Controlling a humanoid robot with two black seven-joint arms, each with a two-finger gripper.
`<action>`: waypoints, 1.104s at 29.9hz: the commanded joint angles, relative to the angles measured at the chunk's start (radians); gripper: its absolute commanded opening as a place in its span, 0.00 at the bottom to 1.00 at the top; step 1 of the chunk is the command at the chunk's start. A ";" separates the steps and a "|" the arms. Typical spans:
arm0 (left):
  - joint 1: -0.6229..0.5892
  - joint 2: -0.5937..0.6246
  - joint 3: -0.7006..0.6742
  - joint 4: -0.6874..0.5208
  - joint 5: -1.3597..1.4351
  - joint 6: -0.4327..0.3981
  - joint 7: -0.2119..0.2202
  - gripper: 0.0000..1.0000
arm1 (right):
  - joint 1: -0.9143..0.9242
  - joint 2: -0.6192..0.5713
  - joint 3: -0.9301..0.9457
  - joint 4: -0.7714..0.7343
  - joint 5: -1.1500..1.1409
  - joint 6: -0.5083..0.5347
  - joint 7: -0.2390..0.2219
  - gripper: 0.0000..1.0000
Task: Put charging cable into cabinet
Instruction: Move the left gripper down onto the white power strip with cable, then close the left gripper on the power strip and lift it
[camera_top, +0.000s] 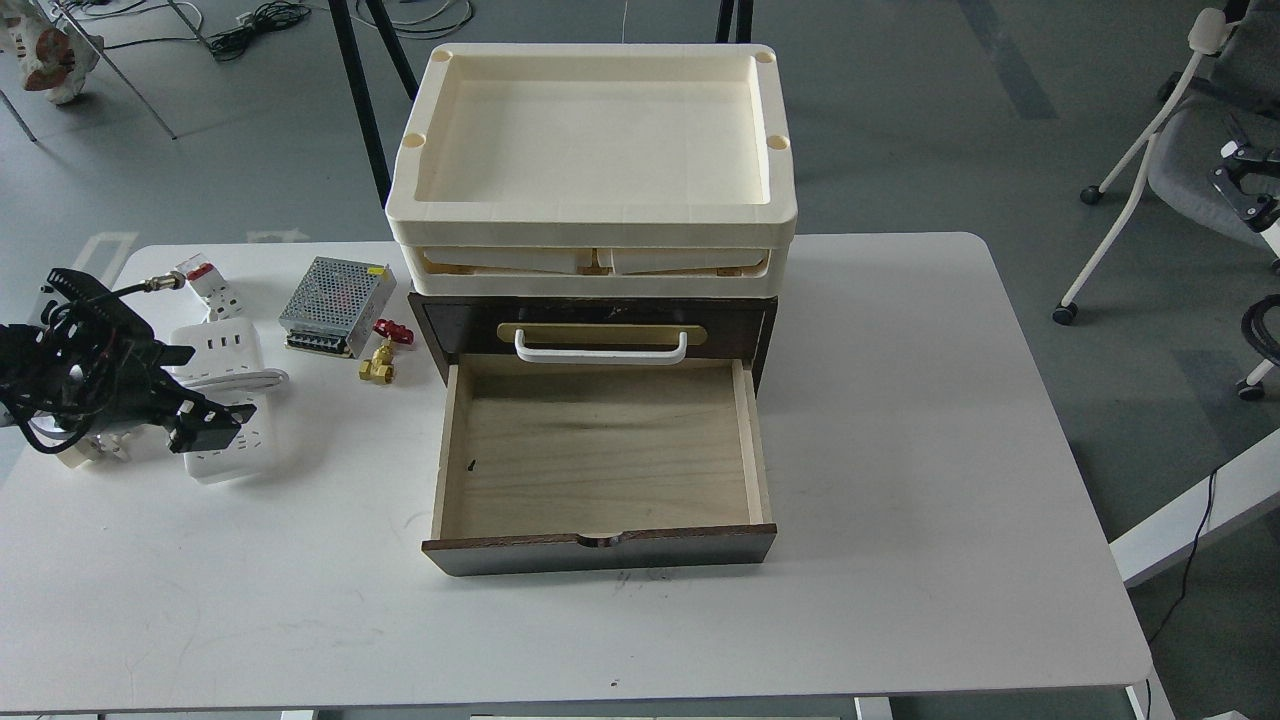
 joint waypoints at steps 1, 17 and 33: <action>-0.002 -0.057 0.002 0.103 0.032 0.040 0.000 0.90 | -0.006 0.000 0.000 0.001 0.001 0.000 0.000 1.00; -0.016 -0.254 0.134 0.470 0.019 0.192 0.000 0.77 | -0.024 0.000 0.000 -0.001 0.002 0.000 0.013 1.00; -0.016 -0.268 0.134 0.478 -0.024 0.219 0.000 0.57 | -0.041 0.000 0.001 -0.002 0.002 0.000 0.014 1.00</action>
